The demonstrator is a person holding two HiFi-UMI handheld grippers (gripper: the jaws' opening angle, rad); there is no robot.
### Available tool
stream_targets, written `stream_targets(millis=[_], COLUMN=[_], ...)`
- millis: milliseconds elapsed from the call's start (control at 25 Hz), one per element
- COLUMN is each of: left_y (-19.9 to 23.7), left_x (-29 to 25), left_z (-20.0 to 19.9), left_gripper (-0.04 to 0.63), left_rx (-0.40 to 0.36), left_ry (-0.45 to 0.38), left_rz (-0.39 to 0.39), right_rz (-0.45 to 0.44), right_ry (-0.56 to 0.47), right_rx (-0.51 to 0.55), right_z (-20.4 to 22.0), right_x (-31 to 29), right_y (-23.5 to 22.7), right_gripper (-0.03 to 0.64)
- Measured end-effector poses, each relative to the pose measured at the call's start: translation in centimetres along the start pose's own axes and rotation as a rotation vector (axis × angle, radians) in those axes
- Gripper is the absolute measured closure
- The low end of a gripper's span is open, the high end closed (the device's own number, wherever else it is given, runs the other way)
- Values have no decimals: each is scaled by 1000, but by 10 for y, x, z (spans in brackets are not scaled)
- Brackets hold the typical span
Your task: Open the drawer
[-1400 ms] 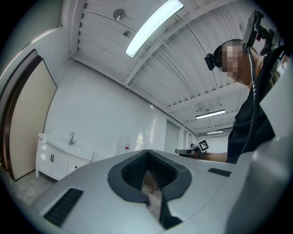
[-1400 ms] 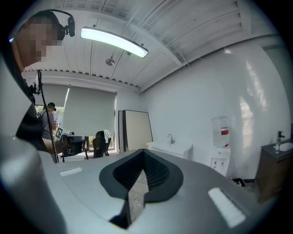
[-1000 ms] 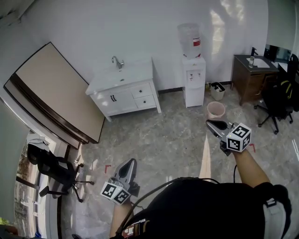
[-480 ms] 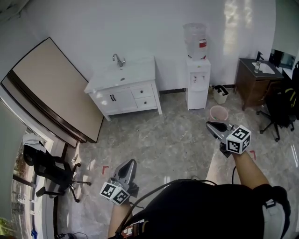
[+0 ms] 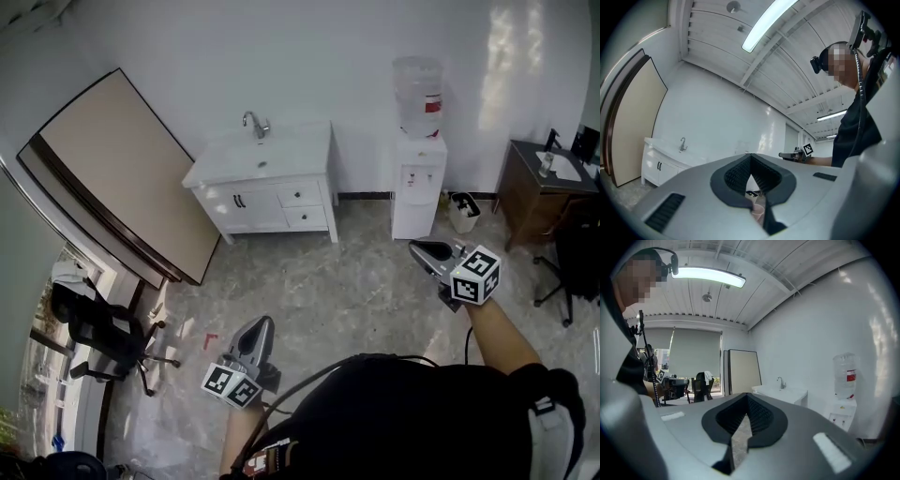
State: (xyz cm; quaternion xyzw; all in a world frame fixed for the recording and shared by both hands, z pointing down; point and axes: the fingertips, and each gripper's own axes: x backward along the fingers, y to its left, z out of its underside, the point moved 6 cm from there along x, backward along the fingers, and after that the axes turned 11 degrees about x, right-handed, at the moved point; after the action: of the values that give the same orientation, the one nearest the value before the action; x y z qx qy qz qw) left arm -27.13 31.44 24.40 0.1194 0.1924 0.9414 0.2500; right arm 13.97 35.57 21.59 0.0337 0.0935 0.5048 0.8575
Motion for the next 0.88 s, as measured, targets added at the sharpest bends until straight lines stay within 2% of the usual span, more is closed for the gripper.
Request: stream_targets(millis=[280, 480, 720, 880], left_y=[-8, 3, 52, 98], left_x=[-77, -115, -147, -166], left_z=[16, 22, 17, -2], left_gripper=[595, 595, 595, 595], left_rx=[1, 4, 24, 30], left_ry=[13, 35, 35, 45], left_rz=[-18, -6, 37, 85], right_rz=[-49, -43, 17, 60], right_ry=[-2, 8, 33, 44], right_rx=[9, -3, -15, -24], right_z=[13, 26, 35, 30], right_x=[-10, -18, -47, -86], right_y=[-74, -107, -129, -135], right_gripper=[623, 623, 623, 623])
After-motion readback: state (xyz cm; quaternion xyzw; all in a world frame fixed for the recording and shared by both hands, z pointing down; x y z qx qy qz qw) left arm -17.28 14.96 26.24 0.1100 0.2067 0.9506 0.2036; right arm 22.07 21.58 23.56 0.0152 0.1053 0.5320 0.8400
